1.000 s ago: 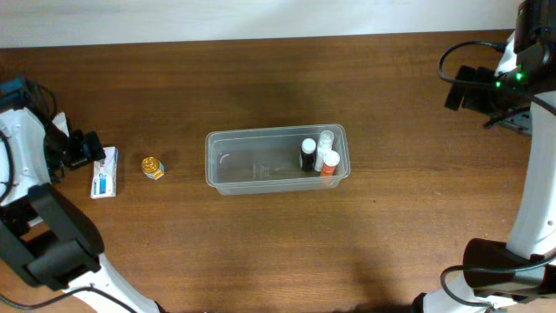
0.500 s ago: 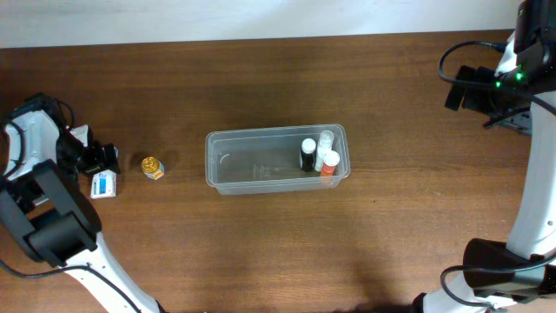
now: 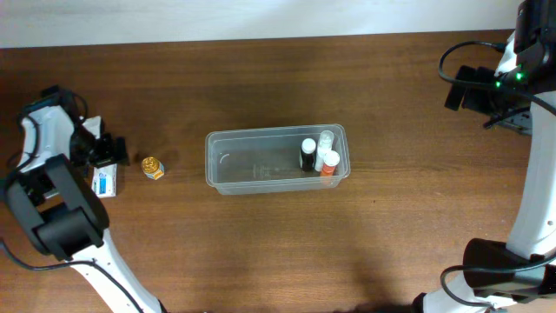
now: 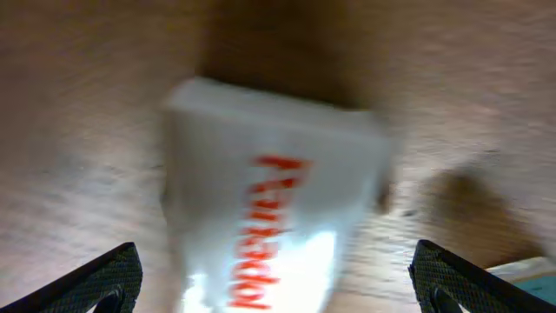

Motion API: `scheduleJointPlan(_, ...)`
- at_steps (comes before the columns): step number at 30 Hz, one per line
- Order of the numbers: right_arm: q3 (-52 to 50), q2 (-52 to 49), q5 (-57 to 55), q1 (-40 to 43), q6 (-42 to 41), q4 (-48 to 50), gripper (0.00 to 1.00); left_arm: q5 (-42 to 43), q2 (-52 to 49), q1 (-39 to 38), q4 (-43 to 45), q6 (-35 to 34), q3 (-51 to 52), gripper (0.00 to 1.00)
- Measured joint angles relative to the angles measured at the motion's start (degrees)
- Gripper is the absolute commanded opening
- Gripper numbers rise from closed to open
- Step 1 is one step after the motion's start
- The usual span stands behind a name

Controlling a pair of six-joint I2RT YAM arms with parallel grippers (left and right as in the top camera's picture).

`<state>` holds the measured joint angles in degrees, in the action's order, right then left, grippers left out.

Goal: Pack container
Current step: 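Move left gripper to white toothpaste box and grasp it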

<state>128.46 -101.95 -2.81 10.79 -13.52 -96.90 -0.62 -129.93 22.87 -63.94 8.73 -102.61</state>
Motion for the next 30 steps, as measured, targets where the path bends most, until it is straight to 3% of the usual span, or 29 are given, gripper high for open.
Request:
scheduleJointPlan(13, 0.0, 0.0, 0.0, 0.0, -0.02, 0.0, 0.98, -0.7, 0.0, -3.65, 0.17, -0.5, 0.0, 0.98)
scheduleJointPlan(21, 0.0, 0.0, 0.0, 0.0, 0.0, 0.0, 0.98, -1.79, 0.0, -3.56, -0.39, -2.36, 0.0, 0.72)
scheduleJointPlan(30, 0.0, 0.0, 0.0, 0.0, -0.02, 0.0, 0.98, -1.77, 0.0, -3.56, -1.68, -5.07, 0.0, 0.71)
